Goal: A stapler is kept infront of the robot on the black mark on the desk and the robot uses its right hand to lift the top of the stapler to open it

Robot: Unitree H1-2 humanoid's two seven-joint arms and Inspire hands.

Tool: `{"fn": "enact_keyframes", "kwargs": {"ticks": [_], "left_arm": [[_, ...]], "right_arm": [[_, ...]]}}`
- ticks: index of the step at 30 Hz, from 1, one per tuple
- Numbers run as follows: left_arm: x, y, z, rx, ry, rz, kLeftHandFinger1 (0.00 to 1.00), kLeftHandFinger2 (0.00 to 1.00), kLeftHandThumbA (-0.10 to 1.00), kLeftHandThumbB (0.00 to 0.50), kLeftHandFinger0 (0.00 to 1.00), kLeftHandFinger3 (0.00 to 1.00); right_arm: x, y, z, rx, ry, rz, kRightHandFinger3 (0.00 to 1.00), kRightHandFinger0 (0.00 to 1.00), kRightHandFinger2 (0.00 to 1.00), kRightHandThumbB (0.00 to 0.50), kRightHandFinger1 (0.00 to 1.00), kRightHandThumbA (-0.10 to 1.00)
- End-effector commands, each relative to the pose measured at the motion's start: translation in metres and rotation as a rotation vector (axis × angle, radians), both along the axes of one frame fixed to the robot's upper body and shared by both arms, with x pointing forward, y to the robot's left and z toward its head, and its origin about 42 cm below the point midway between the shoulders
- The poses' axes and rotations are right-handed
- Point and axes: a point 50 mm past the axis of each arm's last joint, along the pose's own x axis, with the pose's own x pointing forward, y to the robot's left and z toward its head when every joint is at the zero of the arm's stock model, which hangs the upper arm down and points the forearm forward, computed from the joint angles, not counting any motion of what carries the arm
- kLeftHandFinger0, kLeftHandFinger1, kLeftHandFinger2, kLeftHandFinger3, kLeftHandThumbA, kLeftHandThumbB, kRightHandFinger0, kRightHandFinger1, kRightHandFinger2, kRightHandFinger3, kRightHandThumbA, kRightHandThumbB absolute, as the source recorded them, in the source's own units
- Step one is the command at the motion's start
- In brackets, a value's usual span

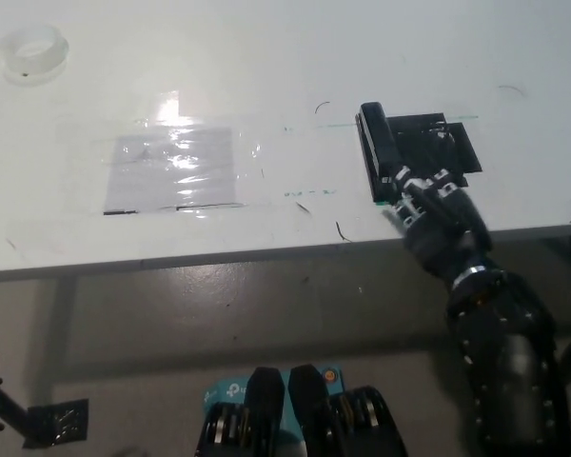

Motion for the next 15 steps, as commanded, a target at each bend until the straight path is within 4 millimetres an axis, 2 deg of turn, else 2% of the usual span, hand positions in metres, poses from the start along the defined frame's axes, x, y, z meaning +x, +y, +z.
{"fn": "enact_keyframes", "kwargs": {"ticks": [1, 2, 3, 4, 5, 6, 7, 8, 10, 11, 12, 13, 15], "left_arm": [[0.002, 0.010, 0.012, 0.024, -0.042, 0.012, 0.44, 0.63, 0.59, 0.001, 0.37, 0.80], [0.002, 0.011, 0.013, 0.023, -0.040, 0.014, 0.44, 0.63, 0.59, 0.010, 0.37, 0.80], [0.003, 0.012, 0.013, 0.029, -0.042, 0.011, 0.44, 0.62, 0.60, 0.011, 0.38, 0.79], [0.002, 0.012, 0.013, 0.030, -0.042, 0.012, 0.44, 0.62, 0.60, 0.011, 0.38, 0.79], [0.002, 0.013, 0.013, 0.029, -0.043, 0.012, 0.43, 0.61, 0.60, 0.010, 0.37, 0.79], [0.002, 0.012, 0.013, 0.022, -0.043, 0.015, 0.42, 0.61, 0.60, 0.019, 0.36, 0.78], [0.001, 0.013, 0.013, 0.023, -0.042, 0.016, 0.42, 0.61, 0.60, 0.015, 0.36, 0.78], [0.000, 0.013, 0.013, 0.030, -0.038, 0.019, 0.43, 0.61, 0.60, 0.013, 0.37, 0.78], [-0.002, 0.013, 0.013, 0.036, -0.029, 0.021, 0.44, 0.62, 0.60, 0.009, 0.38, 0.79], [-0.002, 0.013, 0.013, 0.036, -0.028, 0.024, 0.43, 0.62, 0.61, 0.010, 0.38, 0.79], [-0.002, 0.013, 0.013, 0.033, -0.029, 0.025, 0.43, 0.61, 0.60, 0.006, 0.37, 0.79], [-0.002, 0.012, 0.014, 0.033, -0.020, 0.032, 0.44, 0.61, 0.60, 0.004, 0.37, 0.79], [-0.001, 0.012, 0.015, 0.042, -0.019, 0.032, 0.44, 0.62, 0.60, 0.013, 0.37, 0.79]], "right_arm": [[-0.007, -0.031, 0.023, -0.029, -0.090, -0.015, 1.00, 0.82, 0.94, 0.000, 0.87, 0.98], [-0.011, -0.044, 0.024, -0.044, -0.109, -0.021, 1.00, 0.84, 0.97, 0.000, 0.89, 1.00], [-0.015, -0.058, 0.022, -0.071, -0.118, -0.042, 1.00, 0.82, 0.94, 0.000, 0.87, 1.00], [-0.015, -0.058, 0.022, -0.071, -0.117, -0.041, 1.00, 0.82, 0.94, 0.000, 0.87, 1.00], [-0.021, -0.075, 0.020, -0.120, -0.122, -0.086, 1.00, 0.80, 0.92, 0.000, 0.85, 0.98], [-0.032, -0.106, 0.015, -0.217, -0.132, -0.155, 0.97, 0.75, 0.85, 0.000, 0.81, 0.93], [-0.035, -0.112, 0.013, -0.239, -0.126, -0.175, 0.93, 0.72, 0.82, 0.009, 0.78, 0.90], [-0.041, -0.126, 0.005, -0.277, -0.121, -0.206, 0.93, 0.73, 0.83, 0.003, 0.79, 0.89], [-0.050, -0.146, -0.008, -0.308, -0.116, -0.238, 0.93, 0.74, 0.83, 0.025, 0.80, 0.88], [-0.051, -0.148, -0.010, -0.315, -0.117, -0.241, 0.92, 0.73, 0.82, 0.022, 0.79, 0.87], [-0.054, -0.156, -0.018, -0.348, -0.097, -0.275, 0.87, 0.69, 0.78, 0.025, 0.75, 0.86], [-0.060, -0.167, -0.032, -0.362, -0.072, -0.313, 0.86, 0.68, 0.77, 0.058, 0.74, 0.85], [-0.063, -0.174, -0.042, -0.398, -0.061, -0.340, 0.84, 0.67, 0.76, 0.070, 0.72, 0.84]]}}
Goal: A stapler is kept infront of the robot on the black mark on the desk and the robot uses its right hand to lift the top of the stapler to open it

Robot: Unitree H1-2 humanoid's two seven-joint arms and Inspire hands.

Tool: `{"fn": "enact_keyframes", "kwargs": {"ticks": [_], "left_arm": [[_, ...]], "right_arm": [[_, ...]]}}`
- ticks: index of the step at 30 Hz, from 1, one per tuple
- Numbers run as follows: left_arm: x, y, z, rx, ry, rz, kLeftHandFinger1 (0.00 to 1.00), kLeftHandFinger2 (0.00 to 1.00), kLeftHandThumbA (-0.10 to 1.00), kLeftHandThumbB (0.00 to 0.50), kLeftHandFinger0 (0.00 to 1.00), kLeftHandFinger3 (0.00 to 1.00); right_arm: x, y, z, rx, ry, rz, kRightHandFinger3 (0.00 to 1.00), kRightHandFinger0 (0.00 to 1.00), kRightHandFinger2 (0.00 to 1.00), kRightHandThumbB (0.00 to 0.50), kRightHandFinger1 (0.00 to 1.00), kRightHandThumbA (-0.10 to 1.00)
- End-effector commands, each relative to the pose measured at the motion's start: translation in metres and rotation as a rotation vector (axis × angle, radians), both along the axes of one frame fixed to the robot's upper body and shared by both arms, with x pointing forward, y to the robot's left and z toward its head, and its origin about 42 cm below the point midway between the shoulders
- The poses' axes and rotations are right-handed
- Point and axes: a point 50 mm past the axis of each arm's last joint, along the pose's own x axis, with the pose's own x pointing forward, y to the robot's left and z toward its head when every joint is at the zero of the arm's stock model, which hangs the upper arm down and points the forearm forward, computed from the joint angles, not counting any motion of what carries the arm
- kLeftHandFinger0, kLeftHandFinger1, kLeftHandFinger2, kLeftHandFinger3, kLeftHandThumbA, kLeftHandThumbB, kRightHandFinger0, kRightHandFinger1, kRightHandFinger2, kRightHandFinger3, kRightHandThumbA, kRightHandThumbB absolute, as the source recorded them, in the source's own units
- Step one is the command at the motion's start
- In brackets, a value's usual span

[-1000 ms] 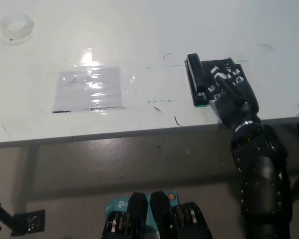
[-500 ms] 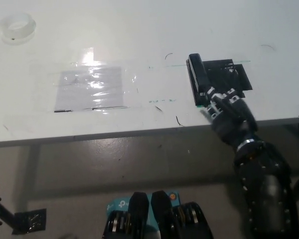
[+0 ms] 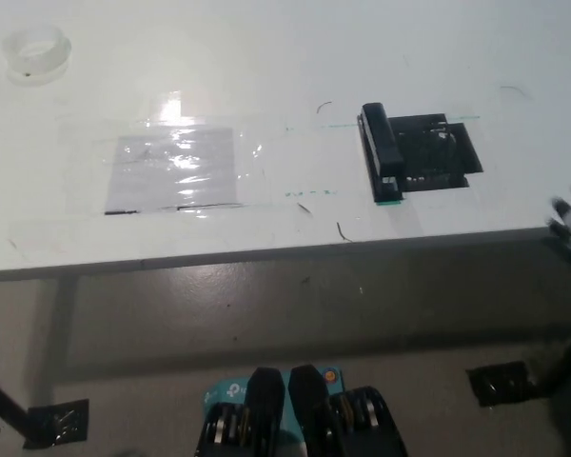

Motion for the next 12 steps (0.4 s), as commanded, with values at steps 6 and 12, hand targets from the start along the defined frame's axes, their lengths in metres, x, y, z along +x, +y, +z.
{"fn": "enact_keyframes", "kwargs": {"ticks": [6, 12], "left_arm": [[0.001, 0.011, 0.013, 0.047, -0.017, 0.023, 0.47, 0.64, 0.61, 0.006, 0.40, 0.79], [0.003, 0.010, 0.015, 0.049, -0.021, 0.019, 0.45, 0.63, 0.61, 0.007, 0.37, 0.80]], "right_arm": [[-0.008, -0.027, -0.045, -0.223, -0.091, -0.080, 0.77, 0.56, 0.65, 0.102, 0.63, 0.83], [-0.011, -0.024, -0.069, -0.236, -0.056, -0.110, 0.69, 0.53, 0.61, 0.106, 0.57, 0.84]]}}
